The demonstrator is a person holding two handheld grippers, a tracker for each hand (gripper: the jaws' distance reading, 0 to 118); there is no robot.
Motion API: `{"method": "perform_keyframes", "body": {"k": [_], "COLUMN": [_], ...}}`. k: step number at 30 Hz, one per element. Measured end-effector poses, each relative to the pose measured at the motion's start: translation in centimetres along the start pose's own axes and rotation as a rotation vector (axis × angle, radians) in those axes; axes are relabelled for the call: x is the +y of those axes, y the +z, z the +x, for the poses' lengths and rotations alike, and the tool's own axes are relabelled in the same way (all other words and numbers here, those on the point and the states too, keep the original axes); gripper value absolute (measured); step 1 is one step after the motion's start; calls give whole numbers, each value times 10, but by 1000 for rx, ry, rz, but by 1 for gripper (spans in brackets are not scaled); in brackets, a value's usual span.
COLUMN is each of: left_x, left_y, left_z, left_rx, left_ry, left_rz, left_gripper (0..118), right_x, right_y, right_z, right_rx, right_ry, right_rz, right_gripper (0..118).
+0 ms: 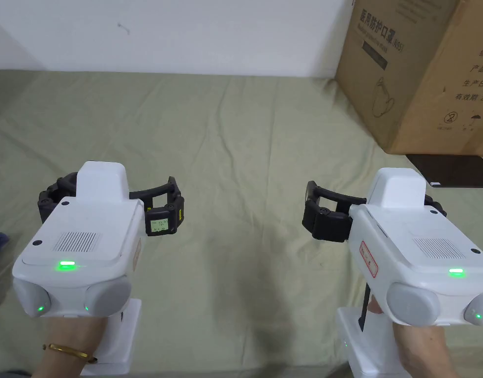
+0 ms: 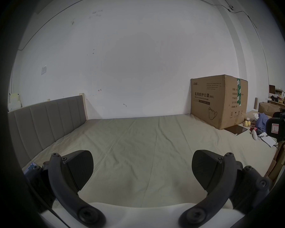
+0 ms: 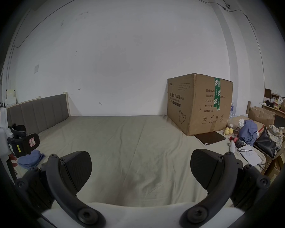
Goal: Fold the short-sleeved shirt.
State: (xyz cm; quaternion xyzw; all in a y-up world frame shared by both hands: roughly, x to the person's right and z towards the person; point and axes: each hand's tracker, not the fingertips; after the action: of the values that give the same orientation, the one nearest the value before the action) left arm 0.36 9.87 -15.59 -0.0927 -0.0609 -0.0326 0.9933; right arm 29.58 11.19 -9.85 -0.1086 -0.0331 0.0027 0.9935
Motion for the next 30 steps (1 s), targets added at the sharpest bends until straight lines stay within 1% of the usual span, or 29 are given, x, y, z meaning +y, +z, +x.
{"method": "perform_keyframes", "body": {"k": [30], "left_x": [-6], "left_y": [4], "left_z": [1], "left_rx": [-7], "left_ry": [5], "left_rz": [-3], "left_gripper": [118], "right_x": [-4], "right_y": [2], "right_z": [-3], "right_rx": [9], "right_ry": [25], "right_rz": [10], "right_gripper": [118]}}
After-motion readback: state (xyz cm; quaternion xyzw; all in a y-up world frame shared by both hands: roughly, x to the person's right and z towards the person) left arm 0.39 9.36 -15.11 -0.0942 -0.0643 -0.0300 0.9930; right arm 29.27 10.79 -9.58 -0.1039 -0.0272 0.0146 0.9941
